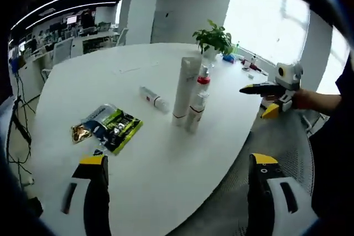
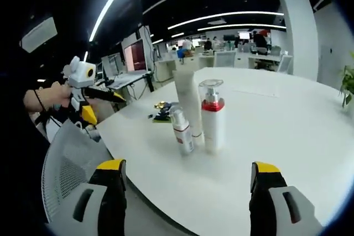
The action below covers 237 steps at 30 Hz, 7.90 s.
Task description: Arrange the skincare products in the storage area until every visible bottle or jar stands upright without overlapping.
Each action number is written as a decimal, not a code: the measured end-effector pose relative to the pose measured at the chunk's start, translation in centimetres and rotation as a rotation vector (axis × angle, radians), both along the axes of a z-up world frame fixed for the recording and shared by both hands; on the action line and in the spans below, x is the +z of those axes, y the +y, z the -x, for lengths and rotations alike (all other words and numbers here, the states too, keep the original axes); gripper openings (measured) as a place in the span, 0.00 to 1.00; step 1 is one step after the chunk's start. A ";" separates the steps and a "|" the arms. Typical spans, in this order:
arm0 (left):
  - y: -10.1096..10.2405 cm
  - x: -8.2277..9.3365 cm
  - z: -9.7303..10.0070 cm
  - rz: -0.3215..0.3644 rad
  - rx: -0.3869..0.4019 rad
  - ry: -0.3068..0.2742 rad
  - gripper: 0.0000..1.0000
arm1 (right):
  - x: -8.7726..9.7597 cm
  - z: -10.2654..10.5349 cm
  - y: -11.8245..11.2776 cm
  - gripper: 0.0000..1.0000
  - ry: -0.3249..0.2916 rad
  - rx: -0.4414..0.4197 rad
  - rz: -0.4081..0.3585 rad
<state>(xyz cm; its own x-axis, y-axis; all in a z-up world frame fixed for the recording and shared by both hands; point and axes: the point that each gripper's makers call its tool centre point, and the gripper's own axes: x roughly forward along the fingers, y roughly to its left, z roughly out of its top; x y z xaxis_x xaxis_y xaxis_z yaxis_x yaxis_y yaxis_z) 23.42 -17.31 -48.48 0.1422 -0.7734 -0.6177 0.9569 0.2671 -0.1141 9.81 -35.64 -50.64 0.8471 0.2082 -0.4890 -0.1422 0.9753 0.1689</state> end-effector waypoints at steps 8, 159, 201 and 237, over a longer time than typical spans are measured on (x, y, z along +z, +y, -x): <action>-3.8 0.7 -3.8 -0.088 -0.188 -0.134 0.89 | -0.6 0.7 0.3 0.92 0.028 -0.037 -0.019; -9.3 19.3 13.3 0.705 -0.442 0.379 0.24 | 22.9 -0.5 9.3 0.35 -0.485 0.348 -0.631; -7.2 15.8 15.6 0.621 -0.408 0.208 0.23 | 21.2 0.6 12.5 0.08 -0.518 0.570 -0.420; -3.4 8.1 6.4 0.444 0.008 -0.030 0.99 | 6.3 -5.1 5.7 0.08 -0.394 0.597 -0.139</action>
<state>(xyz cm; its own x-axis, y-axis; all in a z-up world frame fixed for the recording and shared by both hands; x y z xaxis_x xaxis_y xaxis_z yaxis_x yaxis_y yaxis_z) 16.98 -20.73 -40.36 0.1617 -0.9616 -0.2216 0.9597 0.2055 -0.1916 14.96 -29.98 -44.33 0.6775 0.7278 -0.1062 -0.7191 0.6857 0.1122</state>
